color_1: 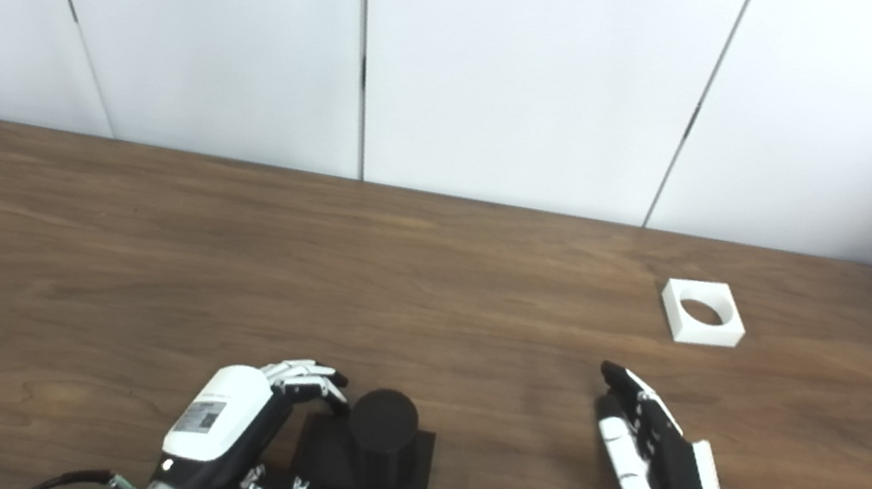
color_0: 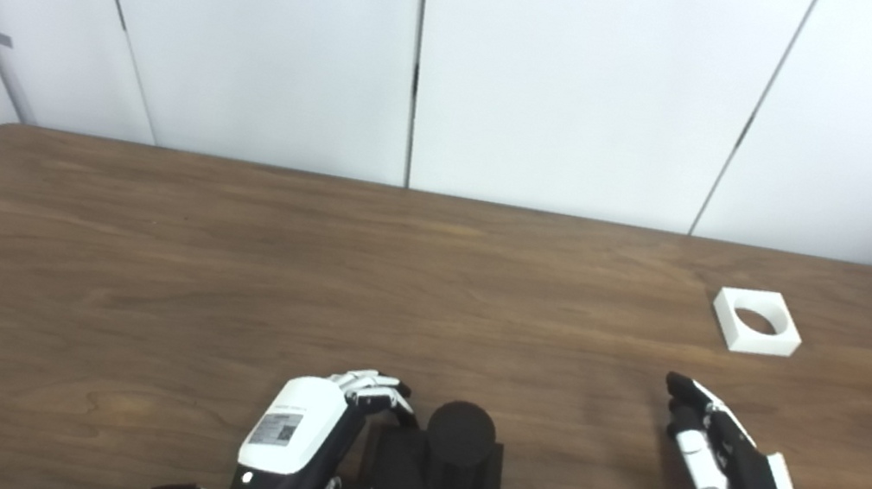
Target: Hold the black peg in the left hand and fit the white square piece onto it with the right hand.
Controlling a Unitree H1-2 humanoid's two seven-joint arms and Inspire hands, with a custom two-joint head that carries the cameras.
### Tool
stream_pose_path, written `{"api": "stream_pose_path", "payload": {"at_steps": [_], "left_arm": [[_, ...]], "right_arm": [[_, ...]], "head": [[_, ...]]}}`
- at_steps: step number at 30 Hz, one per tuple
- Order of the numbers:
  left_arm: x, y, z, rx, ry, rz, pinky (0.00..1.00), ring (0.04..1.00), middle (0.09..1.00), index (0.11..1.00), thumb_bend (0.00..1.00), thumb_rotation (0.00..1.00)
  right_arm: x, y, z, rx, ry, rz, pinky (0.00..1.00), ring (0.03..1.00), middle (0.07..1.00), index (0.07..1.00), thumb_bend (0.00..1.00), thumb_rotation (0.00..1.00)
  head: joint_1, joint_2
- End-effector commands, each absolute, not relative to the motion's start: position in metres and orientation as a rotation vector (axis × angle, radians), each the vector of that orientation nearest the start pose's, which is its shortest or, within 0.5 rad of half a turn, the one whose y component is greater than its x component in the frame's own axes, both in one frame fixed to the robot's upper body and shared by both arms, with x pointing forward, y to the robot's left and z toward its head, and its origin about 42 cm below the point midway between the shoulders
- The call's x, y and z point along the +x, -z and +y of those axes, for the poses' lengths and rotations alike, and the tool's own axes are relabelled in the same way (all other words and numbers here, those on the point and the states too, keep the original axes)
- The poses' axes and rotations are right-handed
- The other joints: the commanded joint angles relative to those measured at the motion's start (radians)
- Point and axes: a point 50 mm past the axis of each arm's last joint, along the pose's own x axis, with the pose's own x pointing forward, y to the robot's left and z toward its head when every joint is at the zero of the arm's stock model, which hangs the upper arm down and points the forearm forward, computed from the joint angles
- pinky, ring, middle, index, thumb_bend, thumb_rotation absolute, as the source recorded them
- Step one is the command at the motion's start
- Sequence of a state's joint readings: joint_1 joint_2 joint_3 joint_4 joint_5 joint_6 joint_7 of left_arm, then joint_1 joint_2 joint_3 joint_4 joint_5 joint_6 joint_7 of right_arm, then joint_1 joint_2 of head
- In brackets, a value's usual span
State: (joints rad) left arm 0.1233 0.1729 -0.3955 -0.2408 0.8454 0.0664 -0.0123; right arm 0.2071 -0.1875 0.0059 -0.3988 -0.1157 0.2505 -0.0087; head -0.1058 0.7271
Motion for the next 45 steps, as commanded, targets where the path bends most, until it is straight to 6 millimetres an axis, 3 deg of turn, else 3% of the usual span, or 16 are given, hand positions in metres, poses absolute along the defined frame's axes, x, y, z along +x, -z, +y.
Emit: {"api": "stream_pose_path", "payload": {"at_steps": [1,4,7,14,18,22,24,30,37,45], "left_arm": [[0.216,-0.09,0.163,0.945,0.387,-0.05,0.78,0.83,0.778,0.486,0.52,0.05],[0.216,-0.09,0.163,0.947,0.386,-0.05,0.78,0.829,0.776,0.486,0.52,0.05],[0.216,-0.09,0.164,0.947,0.383,-0.049,0.78,0.829,0.776,0.486,0.52,0.05],[0.215,-0.092,0.165,0.964,0.401,-0.036,0.79,0.837,0.783,0.486,0.52,0.05],[0.215,-0.093,0.165,0.972,0.41,-0.03,0.8,0.84,0.781,0.486,0.52,0.05],[0.215,-0.094,0.166,0.971,0.414,-0.028,0.79,0.839,0.778,0.486,0.52,0.05],[0.215,-0.094,0.166,0.965,0.415,-0.025,0.79,0.839,0.777,0.486,0.52,0.05],[0.214,-0.093,0.166,0.966,0.415,-0.027,0.78,0.834,0.772,0.486,0.52,0.05],[0.213,-0.093,0.166,0.957,0.417,-0.03,0.77,0.829,0.771,0.486,0.52,0.05],[0.213,-0.093,0.165,0.952,0.418,-0.026,0.78,0.829,0.77,0.486,0.52,0.05]], "right_arm": [[0.224,-0.168,-0.277,-0.398,0.021,-0.003,0.85,0.883,0.872,0.826,0.49,0.48],[0.23,-0.181,-0.285,-0.462,0.012,0.0,0.85,0.885,0.884,0.825,0.55,0.34],[0.239,-0.195,-0.295,-0.521,0.015,-0.008,0.85,0.891,0.897,0.825,0.58,0.3],[0.268,-0.239,-0.327,-0.776,0.003,-0.056,0.95,0.939,0.914,0.807,0.62,0.29],[0.283,-0.264,-0.344,-0.932,-0.001,-0.063,0.91,0.948,0.929,0.81,0.63,0.33],[0.306,-0.279,-0.359,-1.025,-0.002,-0.064,0.86,0.957,0.949,0.809,0.73,0.22],[0.318,-0.284,-0.365,-1.071,-0.009,-0.06,0.87,0.976,0.963,0.812,0.82,0.15],[0.357,-0.291,-0.376,-1.216,-0.015,-0.03,0.93,1.0,0.982,0.818,0.93,0.11],[0.399,-0.295,-0.386,-1.344,-0.046,0.044,0.99,1.0,0.988,0.831,0.94,0.09],[0.431,-0.291,-0.385,-1.483,-0.12,0.106,0.98,1.0,0.97,0.835,0.95,0.12]], "head": [[-0.013,-0.001],[-0.02,0.001],[-0.029,0.004],[-0.046,0.01],[-0.063,0.011],[-0.073,0.013],[-0.077,0.012],[-0.087,0.011],[-0.09,0.012],[-0.09,0.009]]}}
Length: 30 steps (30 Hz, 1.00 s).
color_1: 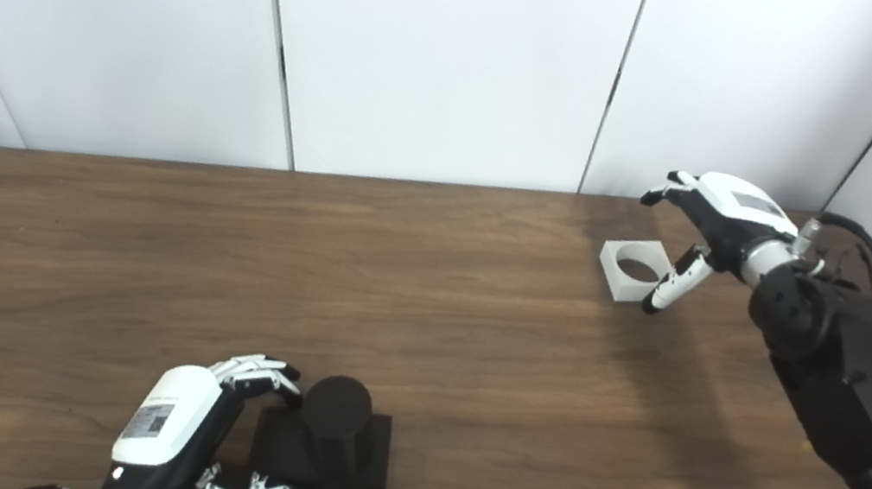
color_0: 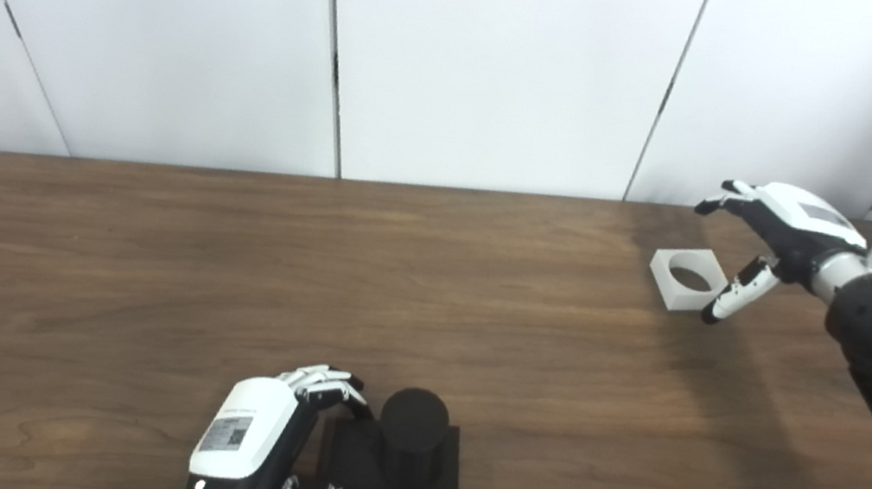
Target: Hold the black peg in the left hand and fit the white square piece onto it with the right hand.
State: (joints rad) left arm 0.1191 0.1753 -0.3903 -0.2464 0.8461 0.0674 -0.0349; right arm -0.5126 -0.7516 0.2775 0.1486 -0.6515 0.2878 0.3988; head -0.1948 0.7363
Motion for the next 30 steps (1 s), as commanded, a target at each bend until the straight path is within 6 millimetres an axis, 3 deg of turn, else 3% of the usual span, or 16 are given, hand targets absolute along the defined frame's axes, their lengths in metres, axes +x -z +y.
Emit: {"api": "stream_pose_path", "payload": {"at_steps": [1,10,22,30], "left_arm": [[0.213,-0.093,0.164,0.951,0.418,-0.025,0.78,0.83,0.77,0.486,0.52,0.05],[0.214,-0.094,0.164,0.951,0.415,-0.022,0.79,0.833,0.77,0.486,0.52,0.05],[0.213,-0.094,0.163,0.946,0.409,-0.022,0.78,0.829,0.766,0.486,0.52,0.05],[0.213,-0.095,0.163,0.941,0.406,-0.023,0.77,0.83,0.764,0.485,0.52,0.05]], "right_arm": [[0.434,-0.29,-0.384,-1.488,-0.123,0.109,0.98,1.0,0.967,0.831,0.95,0.12],[0.462,-0.273,-0.387,-1.51,-0.122,0.16,0.96,0.992,0.95,0.802,0.86,0.09],[0.479,-0.261,-0.384,-1.552,-0.154,0.205,0.95,0.98,0.939,0.794,0.82,0.1],[0.482,-0.26,-0.377,-1.571,-0.19,0.187,0.92,0.959,0.918,0.739,0.81,0.07]], "head": [[-0.001,0.0],[0.014,0.0],[0.025,0.002],[0.025,0.002]]}}
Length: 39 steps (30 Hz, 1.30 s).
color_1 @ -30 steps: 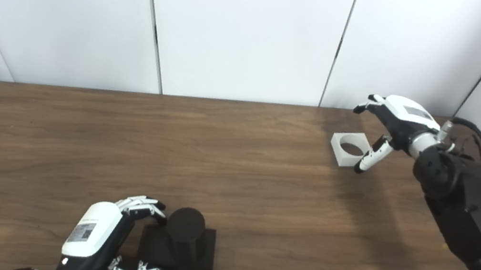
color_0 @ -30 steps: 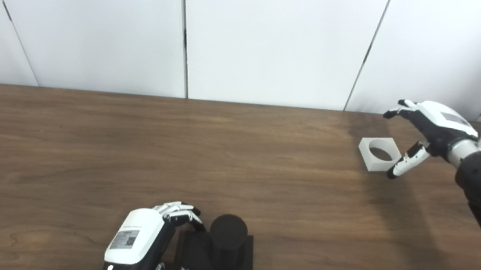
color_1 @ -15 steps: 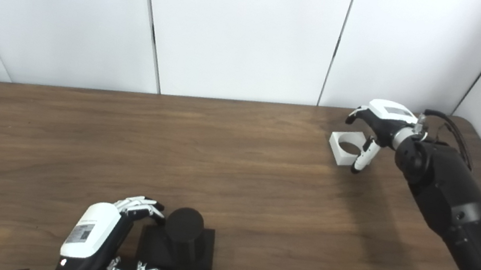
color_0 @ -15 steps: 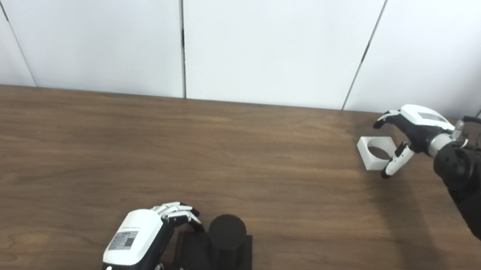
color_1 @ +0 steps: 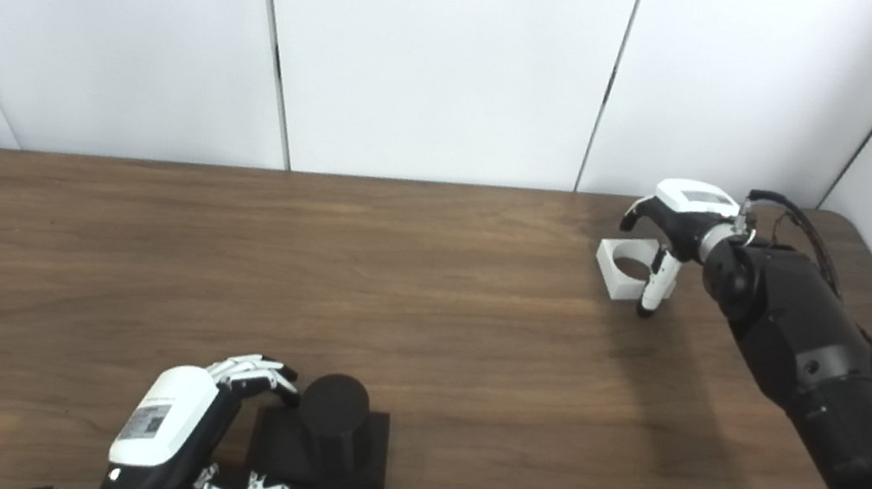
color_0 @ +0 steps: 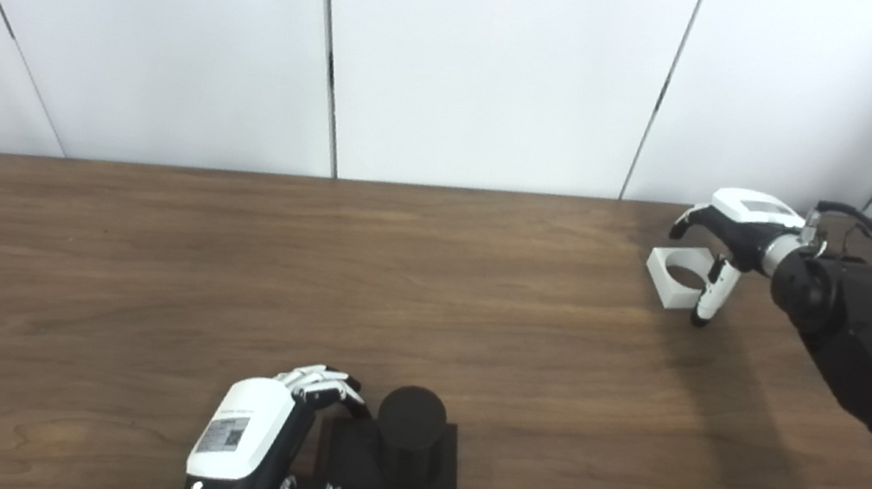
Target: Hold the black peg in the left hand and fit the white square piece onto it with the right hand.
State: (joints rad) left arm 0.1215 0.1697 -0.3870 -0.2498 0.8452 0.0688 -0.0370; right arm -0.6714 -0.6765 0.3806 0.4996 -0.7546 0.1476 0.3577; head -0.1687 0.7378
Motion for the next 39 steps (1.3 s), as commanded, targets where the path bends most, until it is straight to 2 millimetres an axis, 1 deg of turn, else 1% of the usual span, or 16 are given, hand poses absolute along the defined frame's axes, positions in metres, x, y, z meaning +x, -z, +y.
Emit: {"api": "stream_pose_path", "payload": {"at_steps": [1,5,7,8,9,11,12,14,22,30,33,39], "left_arm": [[0.213,-0.095,0.163,0.941,0.405,-0.024,0.77,0.829,0.763,0.485,0.52,0.05],[0.213,-0.095,0.163,0.943,0.406,-0.026,0.77,0.827,0.762,0.485,0.52,0.05],[0.213,-0.095,0.163,0.944,0.407,-0.025,0.78,0.828,0.763,0.485,0.52,0.05],[0.213,-0.095,0.163,0.944,0.407,-0.025,0.78,0.828,0.763,0.485,0.52,0.05],[0.213,-0.095,0.163,0.943,0.407,-0.025,0.78,0.828,0.763,0.485,0.52,0.05],[0.213,-0.095,0.163,0.942,0.405,-0.026,0.78,0.826,0.762,0.485,0.52,0.05],[0.213,-0.095,0.163,0.942,0.404,-0.026,0.78,0.825,0.762,0.485,0.52,0.05],[0.213,-0.096,0.162,0.941,0.404,-0.026,0.78,0.826,0.762,0.485,0.52,0.05],[0.213,-0.096,0.162,0.939,0.403,-0.027,0.78,0.825,0.761,0.485,0.52,0.05],[0.213,-0.096,0.16,0.94,0.404,-0.025,0.78,0.828,0.763,0.485,0.52,0.05],[0.213,-0.097,0.159,0.938,0.404,-0.027,0.78,0.827,0.763,0.485,0.52,0.05],[0.214,-0.096,0.157,0.941,0.406,-0.024,0.79,0.828,0.764,0.485,0.52,0.05]], "right_arm": [[0.482,-0.26,-0.377,-1.571,-0.194,0.185,0.91,0.955,0.913,0.729,0.81,0.07],[0.481,-0.259,-0.377,-1.574,-0.206,0.182,0.91,0.944,0.896,0.691,0.8,0.09],[0.481,-0.259,-0.378,-1.57,-0.205,0.186,0.9,0.936,0.882,0.656,0.78,0.1],[0.481,-0.258,-0.378,-1.561,-0.203,0.187,0.9,0.932,0.874,0.576,0.65,0.12],[0.481,-0.258,-0.378,-1.555,-0.203,0.187,0.91,0.93,0.865,0.534,0.59,0.12],[0.48,-0.257,-0.379,-1.55,-0.21,0.177,0.9,0.916,0.839,0.494,0.53,0.13],[0.48,-0.257,-0.38,-1.55,-0.212,0.173,0.89,0.907,0.828,0.488,0.52,0.13],[0.479,-0.256,-0.38,-1.561,-0.217,0.17,0.88,0.901,0.821,0.486,0.52,0.13],[0.478,-0.253,-0.382,-1.573,-0.229,0.169,0.85,0.89,0.806,0.485,0.52,0.13],[0.476,-0.254,-0.381,-1.56,-0.225,0.158,0.87,0.893,0.804,0.486,0.52,0.13],[0.473,-0.262,-0.373,-1.562,-0.244,0.127,0.89,0.899,0.808,0.486,0.52,0.13],[0.456,-0.289,-0.336,-1.577,-0.332,-0.026,0.93,0.887,0.801,0.487,0.52,0.13]], "head": [[-0.001,0.001],[0.0,0.004],[0.0,0.004],[0.0,0.004],[0.0,0.004],[0.0,0.004],[0.0,0.004],[0.003,0.01],[0.004,0.009],[0.015,0.011],[0.023,0.015],[0.035,0.018]]}}
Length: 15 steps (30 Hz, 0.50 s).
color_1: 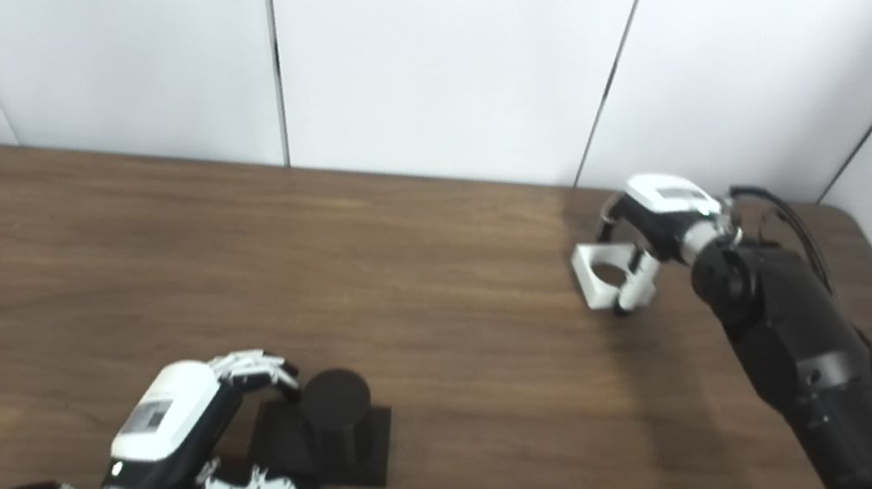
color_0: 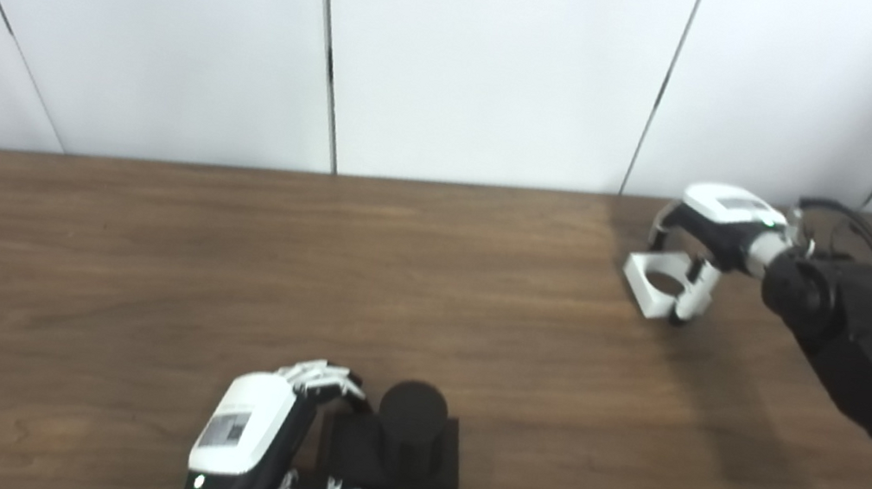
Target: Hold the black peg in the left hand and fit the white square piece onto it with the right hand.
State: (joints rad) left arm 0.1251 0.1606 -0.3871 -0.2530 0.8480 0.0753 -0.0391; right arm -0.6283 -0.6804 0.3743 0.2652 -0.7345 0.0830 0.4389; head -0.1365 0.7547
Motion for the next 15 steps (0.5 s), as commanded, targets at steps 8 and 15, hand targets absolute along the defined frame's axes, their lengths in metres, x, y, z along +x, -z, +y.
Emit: {"api": "stream_pose_path", "payload": {"at_steps": [8,15], "left_arm": [[0.215,-0.097,0.153,0.941,0.405,-0.022,0.77,0.826,0.766,0.485,0.52,0.05],[0.215,-0.097,0.149,0.942,0.406,-0.021,0.76,0.826,0.766,0.486,0.52,0.05]], "right_arm": [[0.419,-0.315,-0.272,-1.603,-0.499,-0.242,0.91,0.88,0.796,0.487,0.52,0.13],[0.382,-0.327,-0.226,-1.57,-0.6,-0.393,0.93,0.878,0.785,0.485,0.52,0.13]], "head": [[0.014,0.007],[0.032,0.013]]}}
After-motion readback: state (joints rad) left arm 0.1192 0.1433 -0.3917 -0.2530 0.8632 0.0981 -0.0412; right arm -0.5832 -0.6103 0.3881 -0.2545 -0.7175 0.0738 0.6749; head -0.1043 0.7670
